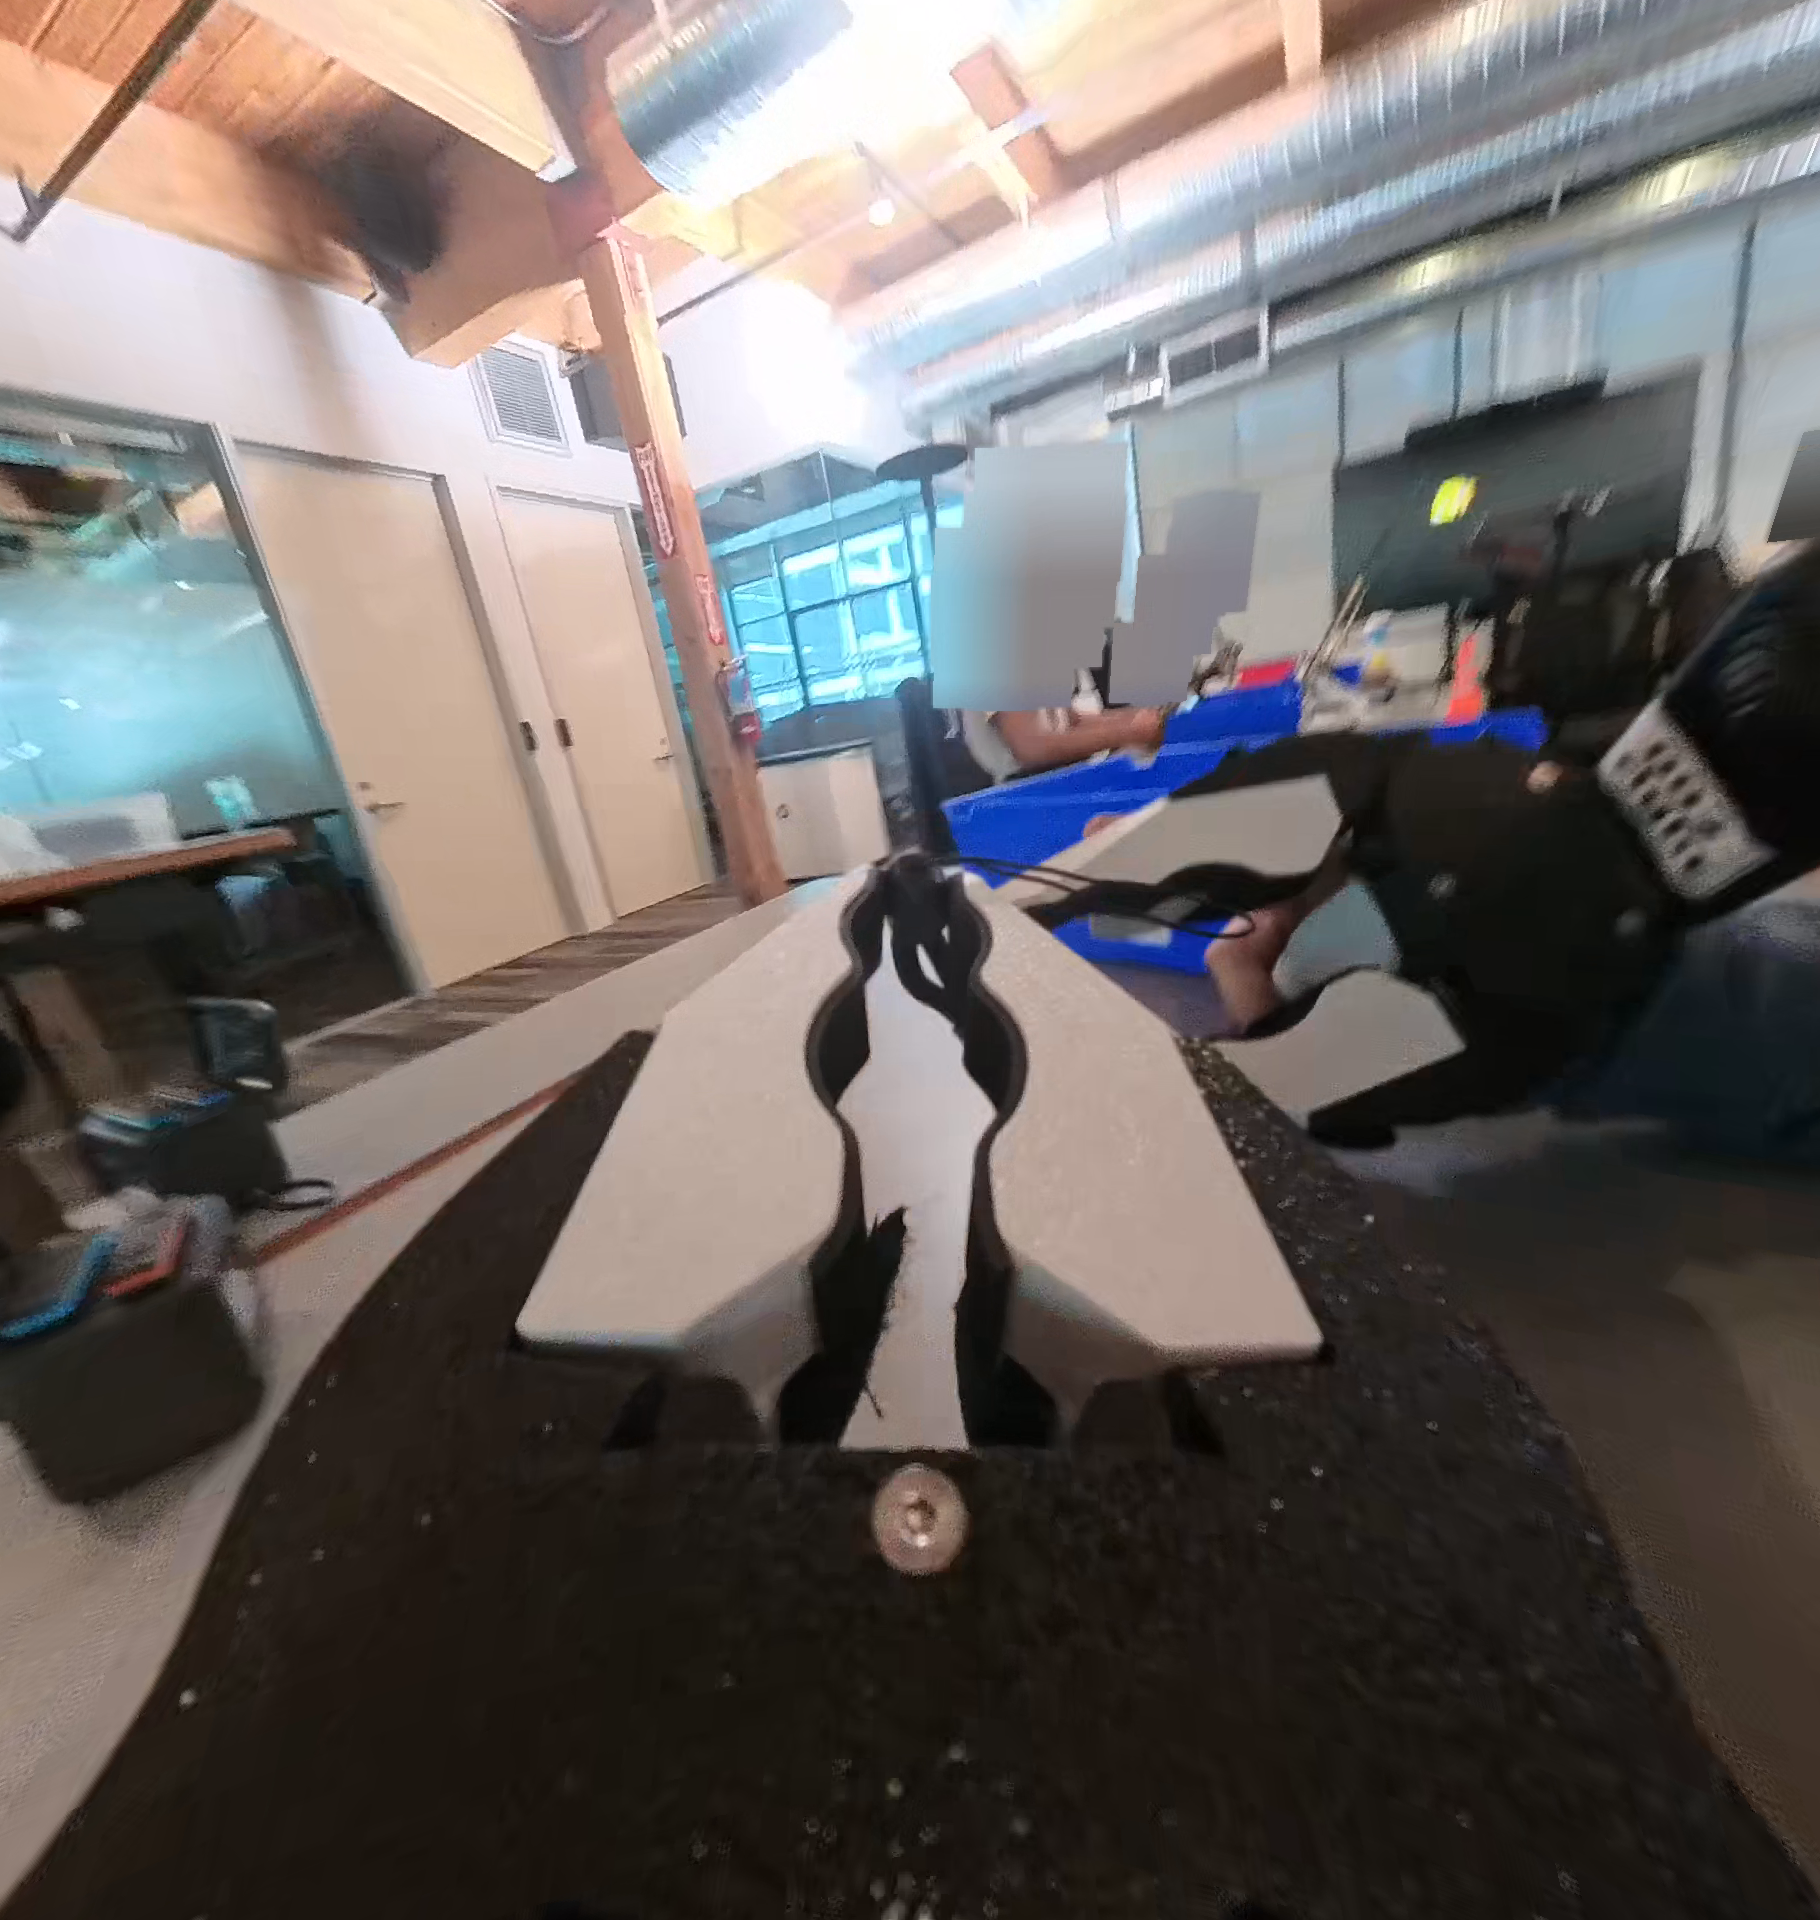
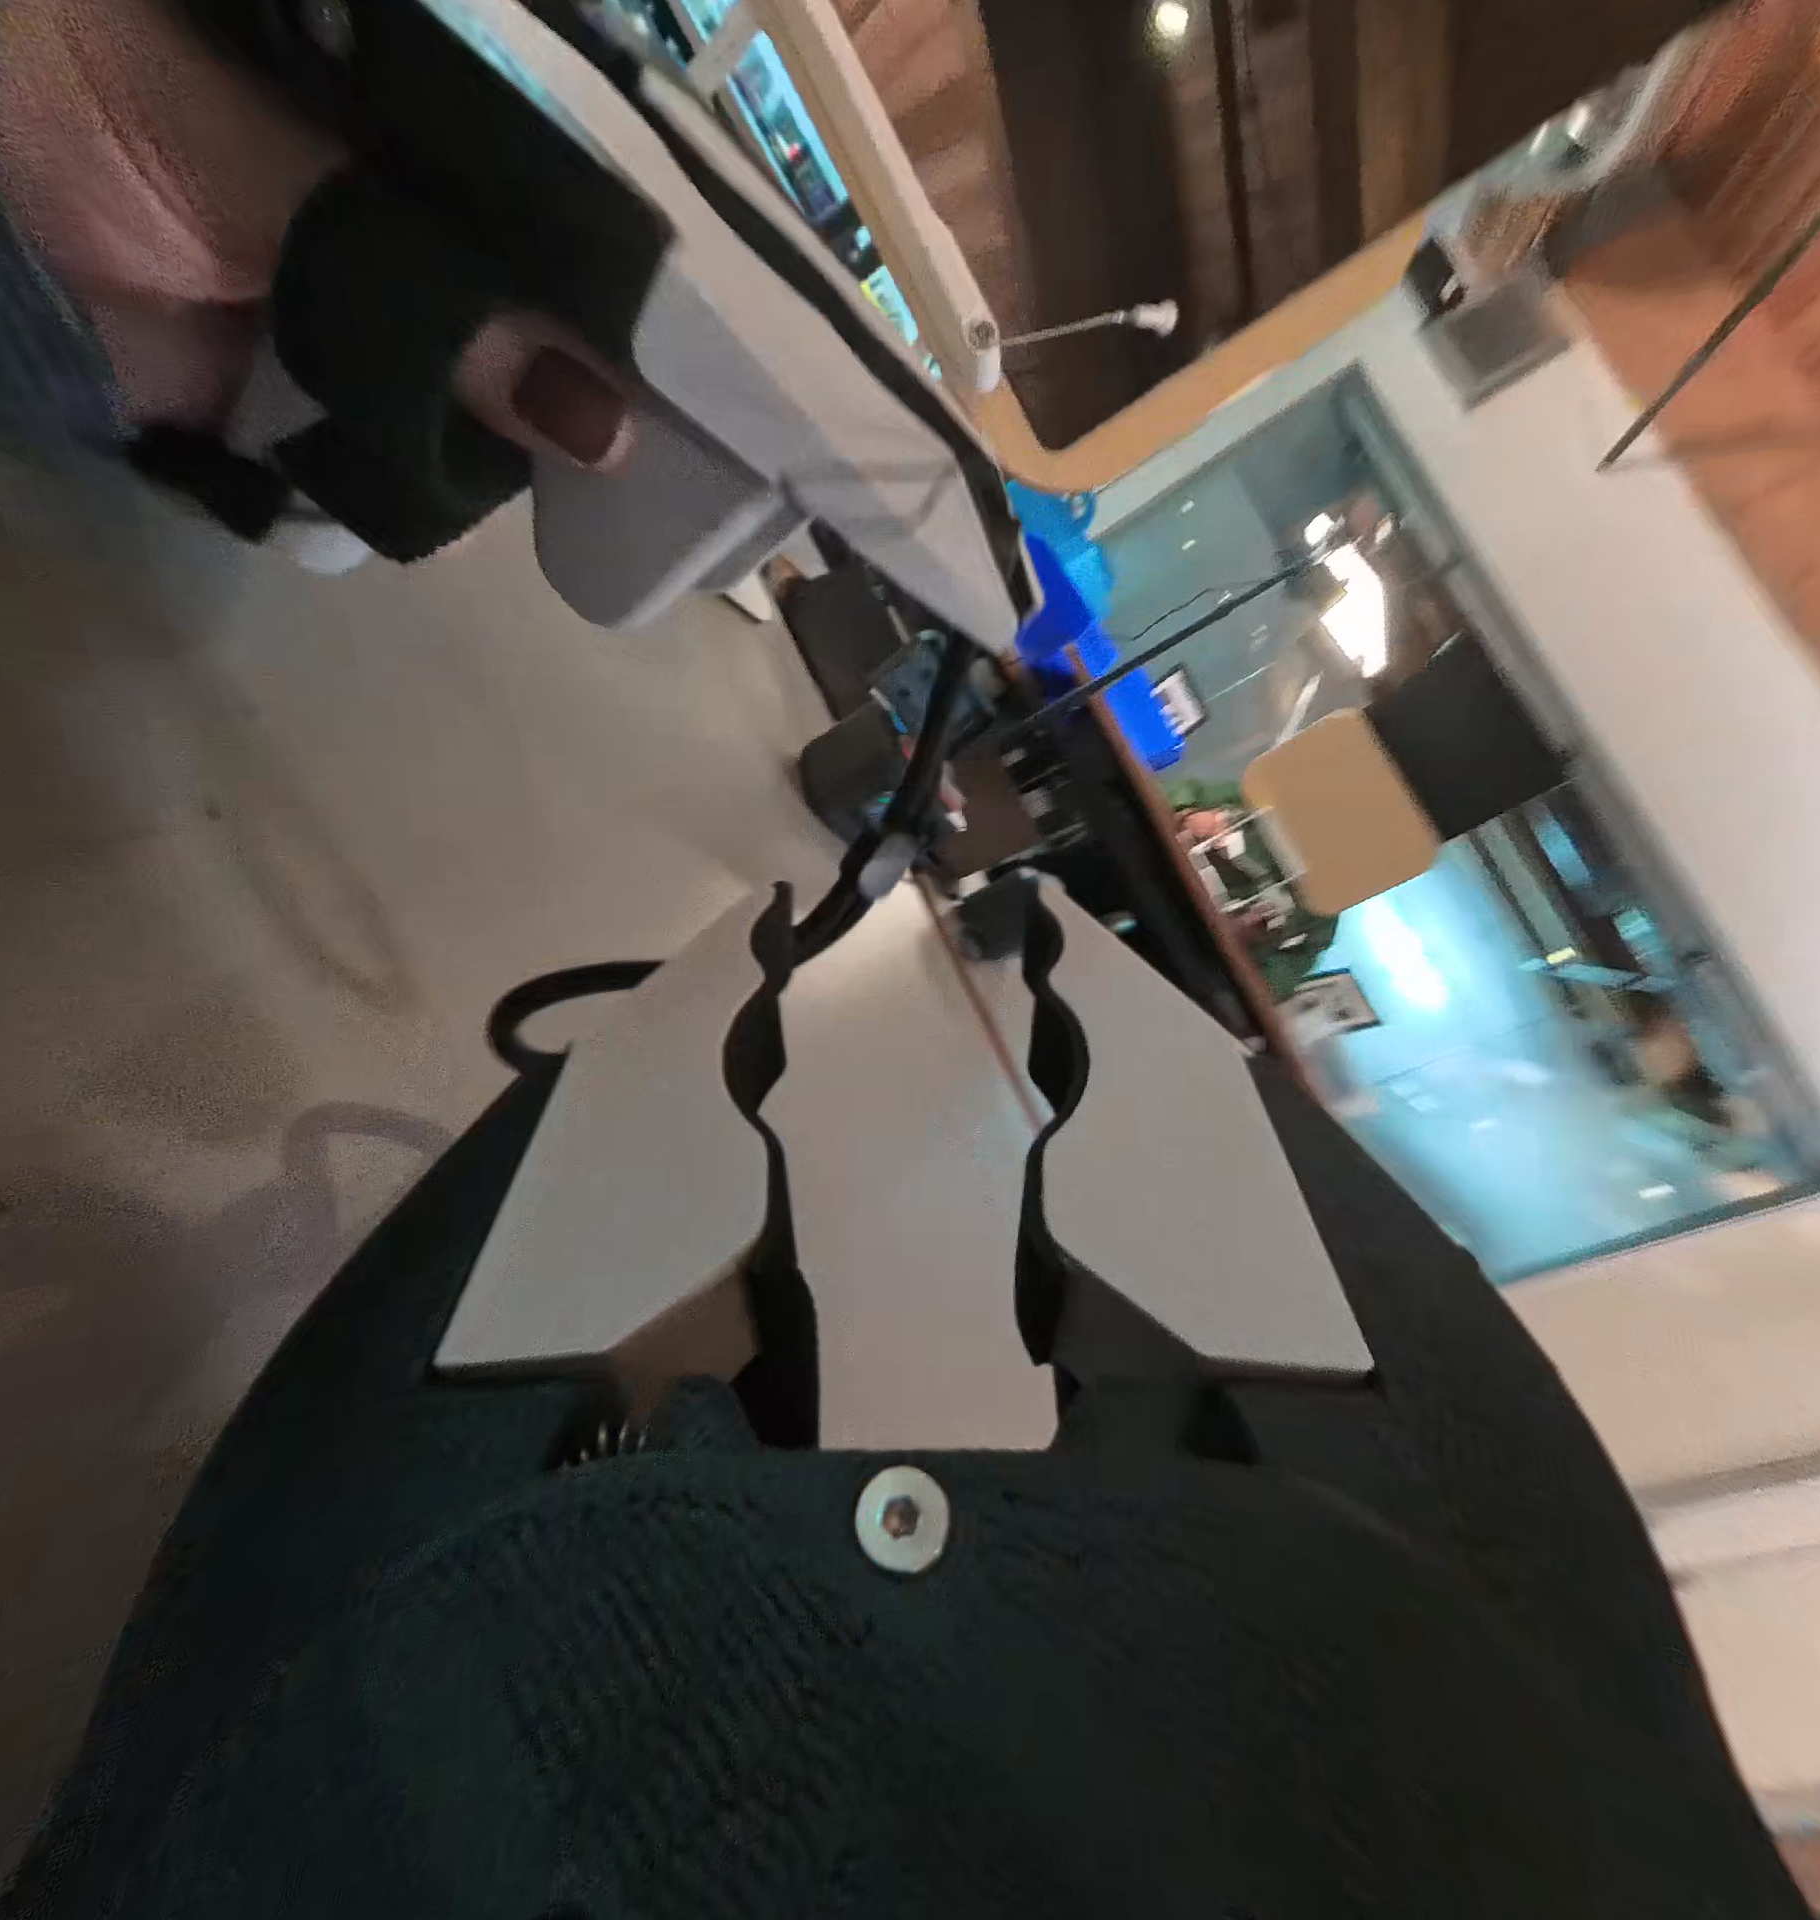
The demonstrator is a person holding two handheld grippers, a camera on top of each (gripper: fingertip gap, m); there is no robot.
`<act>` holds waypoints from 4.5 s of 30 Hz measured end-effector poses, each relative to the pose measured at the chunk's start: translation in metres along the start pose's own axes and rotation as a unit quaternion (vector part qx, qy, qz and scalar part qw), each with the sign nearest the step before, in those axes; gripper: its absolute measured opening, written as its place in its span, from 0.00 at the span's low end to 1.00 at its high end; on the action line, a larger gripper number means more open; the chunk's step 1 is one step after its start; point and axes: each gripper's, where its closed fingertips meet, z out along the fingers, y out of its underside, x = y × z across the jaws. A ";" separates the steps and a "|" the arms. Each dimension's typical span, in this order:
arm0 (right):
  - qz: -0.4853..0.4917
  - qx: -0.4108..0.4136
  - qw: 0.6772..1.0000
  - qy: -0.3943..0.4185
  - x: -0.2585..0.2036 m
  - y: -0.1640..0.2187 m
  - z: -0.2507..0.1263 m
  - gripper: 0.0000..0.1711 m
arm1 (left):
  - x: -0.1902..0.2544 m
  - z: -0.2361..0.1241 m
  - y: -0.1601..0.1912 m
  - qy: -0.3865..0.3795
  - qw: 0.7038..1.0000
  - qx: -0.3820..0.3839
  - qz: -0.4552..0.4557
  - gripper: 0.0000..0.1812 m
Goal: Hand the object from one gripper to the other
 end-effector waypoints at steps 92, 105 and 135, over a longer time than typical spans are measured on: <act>0.297 -0.476 0.792 0.242 0.163 0.185 -0.245 0.04 | 0.006 0.006 -0.004 -0.014 0.997 0.039 -0.068 0.21; 0.118 -0.489 0.785 0.361 0.211 0.142 -0.251 0.40 | 0.027 0.013 0.005 0.005 1.000 -0.003 0.023 0.18; 0.224 0.072 0.961 0.144 0.060 0.015 0.030 0.07 | 0.035 -0.002 -0.060 -0.036 0.997 -0.064 0.010 0.09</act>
